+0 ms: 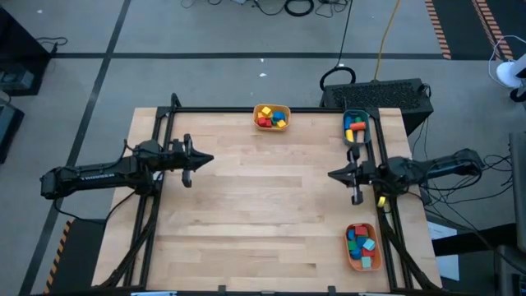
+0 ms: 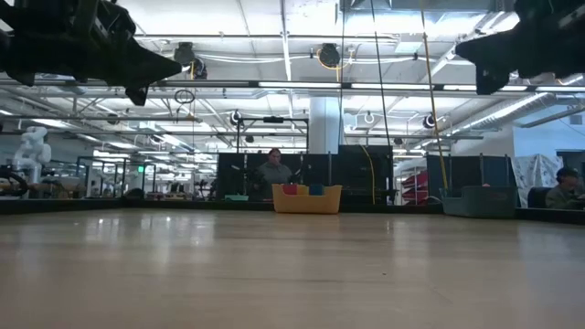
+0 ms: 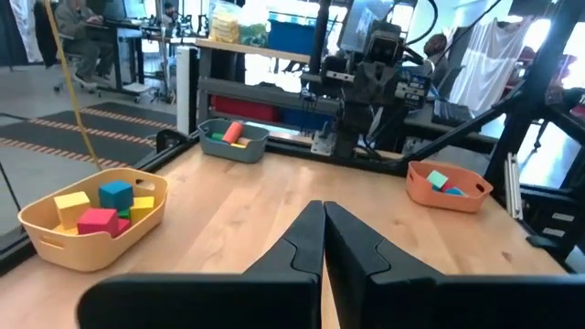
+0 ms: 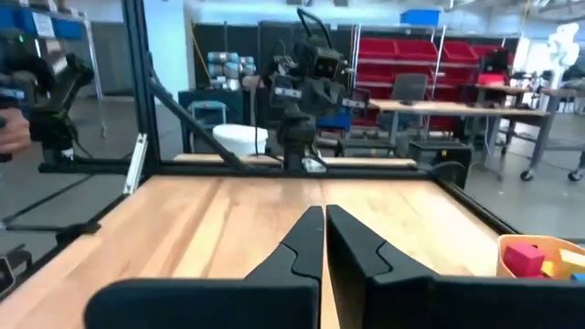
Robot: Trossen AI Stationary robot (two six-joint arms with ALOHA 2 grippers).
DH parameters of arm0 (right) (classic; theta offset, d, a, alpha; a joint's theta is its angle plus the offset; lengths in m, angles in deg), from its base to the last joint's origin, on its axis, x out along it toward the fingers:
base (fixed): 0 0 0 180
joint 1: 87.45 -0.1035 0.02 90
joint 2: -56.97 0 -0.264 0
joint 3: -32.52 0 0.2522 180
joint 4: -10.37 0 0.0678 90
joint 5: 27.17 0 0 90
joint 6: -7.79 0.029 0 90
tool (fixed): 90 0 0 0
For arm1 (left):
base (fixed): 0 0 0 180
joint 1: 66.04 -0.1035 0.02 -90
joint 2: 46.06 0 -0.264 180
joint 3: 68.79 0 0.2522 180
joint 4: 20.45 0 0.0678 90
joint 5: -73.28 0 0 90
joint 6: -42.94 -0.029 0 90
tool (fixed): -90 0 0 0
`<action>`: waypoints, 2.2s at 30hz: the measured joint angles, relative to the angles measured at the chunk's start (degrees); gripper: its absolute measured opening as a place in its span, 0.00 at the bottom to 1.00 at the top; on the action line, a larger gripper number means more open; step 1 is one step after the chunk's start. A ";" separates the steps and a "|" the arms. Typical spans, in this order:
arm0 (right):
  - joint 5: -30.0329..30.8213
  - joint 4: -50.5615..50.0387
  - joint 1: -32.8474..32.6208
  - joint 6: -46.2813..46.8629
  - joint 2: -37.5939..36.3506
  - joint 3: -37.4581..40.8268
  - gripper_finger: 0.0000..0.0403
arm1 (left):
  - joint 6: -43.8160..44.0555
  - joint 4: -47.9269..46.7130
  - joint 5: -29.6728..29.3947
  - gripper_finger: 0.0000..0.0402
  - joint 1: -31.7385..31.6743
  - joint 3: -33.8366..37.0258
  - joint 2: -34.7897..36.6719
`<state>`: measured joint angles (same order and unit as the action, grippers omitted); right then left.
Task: Sort blocks by size
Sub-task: Return to Home Position
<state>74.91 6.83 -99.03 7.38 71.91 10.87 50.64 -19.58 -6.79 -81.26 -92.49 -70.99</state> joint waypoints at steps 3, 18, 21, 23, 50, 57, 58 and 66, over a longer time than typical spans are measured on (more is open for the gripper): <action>-0.06 3.17 0.45 0.36 0.48 1.57 0.00 | -0.61 -0.12 0.11 0.03 -0.02 0.00 0.00; -3.45 7.16 5.06 4.72 2.45 5.58 0.00 | 2.52 -0.32 0.66 0.01 0.00 6.73 9.57; -3.49 7.15 5.79 5.33 3.36 5.58 0.00 | 2.52 -0.14 0.55 0.01 0.00 8.58 12.44; -4.40 7.20 6.37 5.74 3.70 5.58 0.00 | 2.56 -0.63 0.52 0.01 0.00 9.52 14.12; -12.24 19.18 10.25 5.93 16.40 5.58 0.00 | 3.42 -3.97 -15.87 0.01 14.10 9.57 19.23; -12.24 21.36 10.25 4.22 18.34 5.58 0.00 | -3.73 -4.41 -21.73 0.01 23.65 9.60 19.21; -12.24 21.36 10.25 3.85 18.34 5.58 0.00 | -4.70 -4.28 -21.70 0.01 24.16 9.60 19.23; -12.19 21.36 10.87 2.30 15.54 5.58 0.00 | -7.05 -5.36 -18.87 0.01 24.40 9.60 19.28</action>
<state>62.71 28.18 -88.16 9.68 87.45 16.45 43.59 -24.94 -25.66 -56.86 -82.89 -51.71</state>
